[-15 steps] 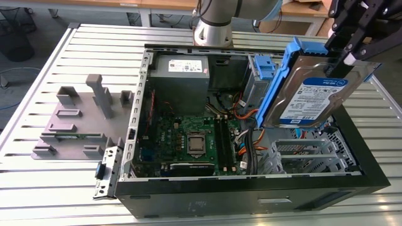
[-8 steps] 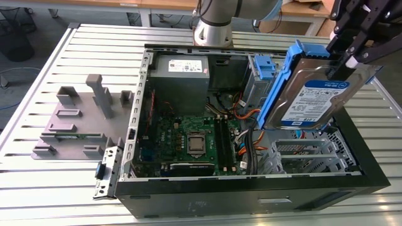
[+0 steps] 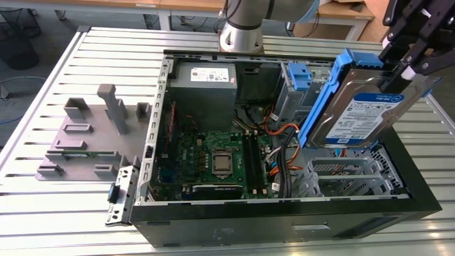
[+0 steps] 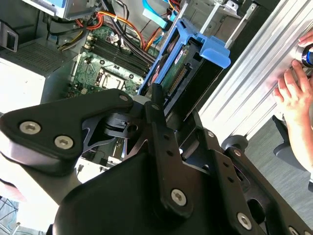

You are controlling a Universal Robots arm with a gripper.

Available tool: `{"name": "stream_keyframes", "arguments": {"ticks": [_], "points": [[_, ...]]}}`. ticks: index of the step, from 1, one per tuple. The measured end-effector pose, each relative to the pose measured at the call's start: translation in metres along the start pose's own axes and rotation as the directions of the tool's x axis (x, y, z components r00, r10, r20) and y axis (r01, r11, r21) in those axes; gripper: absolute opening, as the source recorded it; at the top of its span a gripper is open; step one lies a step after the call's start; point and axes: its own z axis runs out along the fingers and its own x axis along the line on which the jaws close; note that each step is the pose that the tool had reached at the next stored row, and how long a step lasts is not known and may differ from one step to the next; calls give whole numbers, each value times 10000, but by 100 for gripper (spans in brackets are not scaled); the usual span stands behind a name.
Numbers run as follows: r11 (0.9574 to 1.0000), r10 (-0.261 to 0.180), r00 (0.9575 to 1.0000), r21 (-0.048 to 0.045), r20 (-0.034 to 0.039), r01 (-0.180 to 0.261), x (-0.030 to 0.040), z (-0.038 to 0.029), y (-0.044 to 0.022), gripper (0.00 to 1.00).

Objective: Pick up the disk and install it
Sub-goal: 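Pick up the disk, then insert the disk into the insertion slot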

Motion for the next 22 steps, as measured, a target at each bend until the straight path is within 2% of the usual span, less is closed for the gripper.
{"name": "stream_keyframes", "arguments": {"ticks": [11,22], "points": [[10000,0,10000,0,-1,0,15,14,-112,35],[10000,-1,10000,0,0,1,81,47,-183,35]]}}
